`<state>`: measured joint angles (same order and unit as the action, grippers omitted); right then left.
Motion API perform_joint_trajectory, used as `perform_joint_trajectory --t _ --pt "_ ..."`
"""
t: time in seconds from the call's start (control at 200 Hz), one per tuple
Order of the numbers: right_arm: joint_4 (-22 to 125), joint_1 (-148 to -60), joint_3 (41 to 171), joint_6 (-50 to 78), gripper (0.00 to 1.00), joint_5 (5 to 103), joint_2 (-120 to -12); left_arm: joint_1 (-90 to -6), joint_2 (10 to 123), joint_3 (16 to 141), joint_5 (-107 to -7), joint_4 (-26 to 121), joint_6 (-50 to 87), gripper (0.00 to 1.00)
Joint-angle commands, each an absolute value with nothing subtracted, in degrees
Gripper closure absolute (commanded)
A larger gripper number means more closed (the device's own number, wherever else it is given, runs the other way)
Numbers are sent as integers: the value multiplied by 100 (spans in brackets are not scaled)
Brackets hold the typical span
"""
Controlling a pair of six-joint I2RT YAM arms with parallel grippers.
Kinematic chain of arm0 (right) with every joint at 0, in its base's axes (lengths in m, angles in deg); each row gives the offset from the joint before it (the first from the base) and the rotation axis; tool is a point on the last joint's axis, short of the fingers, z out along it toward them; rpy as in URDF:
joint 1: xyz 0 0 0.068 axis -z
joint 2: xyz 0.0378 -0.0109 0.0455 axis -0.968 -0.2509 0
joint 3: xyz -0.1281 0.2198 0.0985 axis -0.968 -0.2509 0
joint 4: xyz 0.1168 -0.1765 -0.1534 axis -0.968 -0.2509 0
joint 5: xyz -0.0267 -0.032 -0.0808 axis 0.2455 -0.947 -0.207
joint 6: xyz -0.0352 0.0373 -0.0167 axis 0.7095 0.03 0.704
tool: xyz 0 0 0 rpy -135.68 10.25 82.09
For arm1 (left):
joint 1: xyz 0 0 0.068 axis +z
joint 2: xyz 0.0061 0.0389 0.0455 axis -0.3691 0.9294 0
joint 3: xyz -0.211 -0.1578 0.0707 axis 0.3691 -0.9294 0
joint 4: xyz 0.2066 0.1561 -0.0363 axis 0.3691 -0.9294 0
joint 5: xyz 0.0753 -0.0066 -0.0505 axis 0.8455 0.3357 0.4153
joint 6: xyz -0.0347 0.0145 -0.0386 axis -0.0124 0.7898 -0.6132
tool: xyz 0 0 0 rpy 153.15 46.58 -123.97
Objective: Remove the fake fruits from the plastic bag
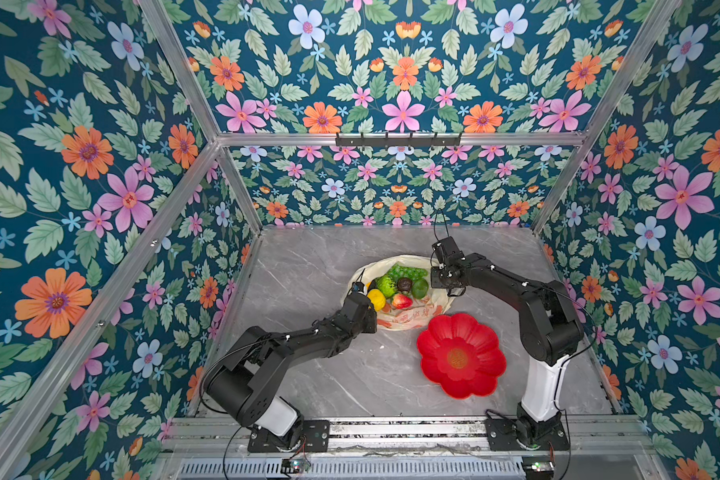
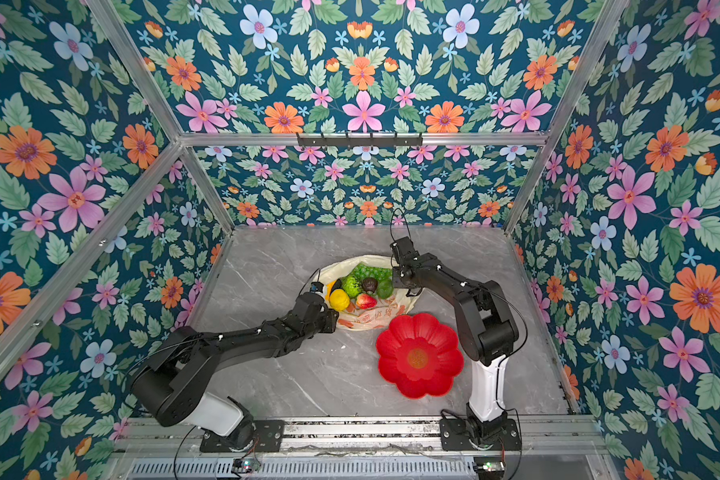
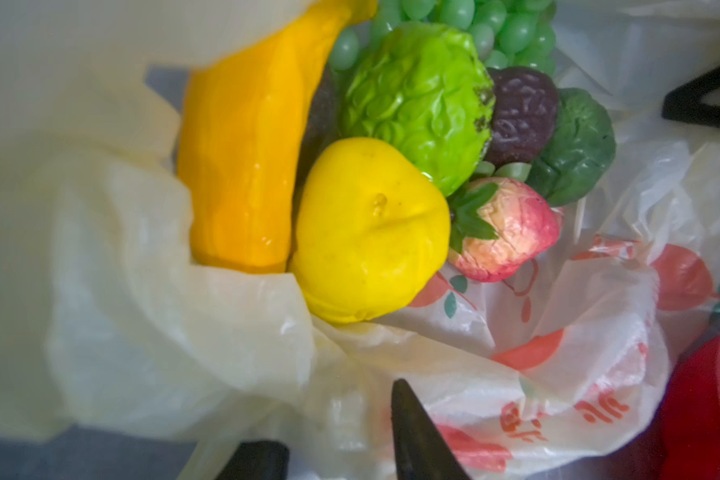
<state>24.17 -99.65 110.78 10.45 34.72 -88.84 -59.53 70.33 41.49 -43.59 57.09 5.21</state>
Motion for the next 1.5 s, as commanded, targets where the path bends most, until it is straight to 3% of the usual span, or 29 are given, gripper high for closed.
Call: perform_joint_trajectory --t 0.0,0.09,0.285,0.41,0.505,0.61,0.805,1.02,1.115,1.235,1.495 --pt "2571 -9973 11021 1027 92 3470 -8794 -5966 6572 3914 -3898 5466 295 44" --pt "2647 -9972 10976 1053 92 3516 -8748 -5964 5993 3663 -3746 5281 212 37" --pt "2790 -9971 10958 1112 92 3673 -8712 -5989 4457 3374 -3974 4714 421 32" --pt "2839 -9973 10928 1137 92 3721 -8682 -5988 3855 3596 -3388 4059 554 21" --pt "2863 -9973 10898 1166 92 3721 -8664 -5908 4338 4284 -2884 3566 909 10" --pt "2852 -9968 10923 1177 92 3727 -8673 -5741 5544 5438 -2666 2813 1121 9" --pt "2861 -9966 10942 1169 91 3870 -8686 -5500 6891 6546 -2594 2721 1636 6" --pt "2853 -9973 10962 1186 91 3904 -8693 -5267 7666 7053 -2880 2721 1998 15" --pt "2856 -9972 10992 1195 91 3905 -8738 -5093 7825 7080 -3327 2834 2005 27" --pt "2818 -9970 11091 1193 91 3880 -8826 -4933 7844 6948 -3900 3163 1986 33" --pt "2750 -9972 11352 1294 91 3849 -9056 -4637 7988 6788 -4427 3560 1700 70"
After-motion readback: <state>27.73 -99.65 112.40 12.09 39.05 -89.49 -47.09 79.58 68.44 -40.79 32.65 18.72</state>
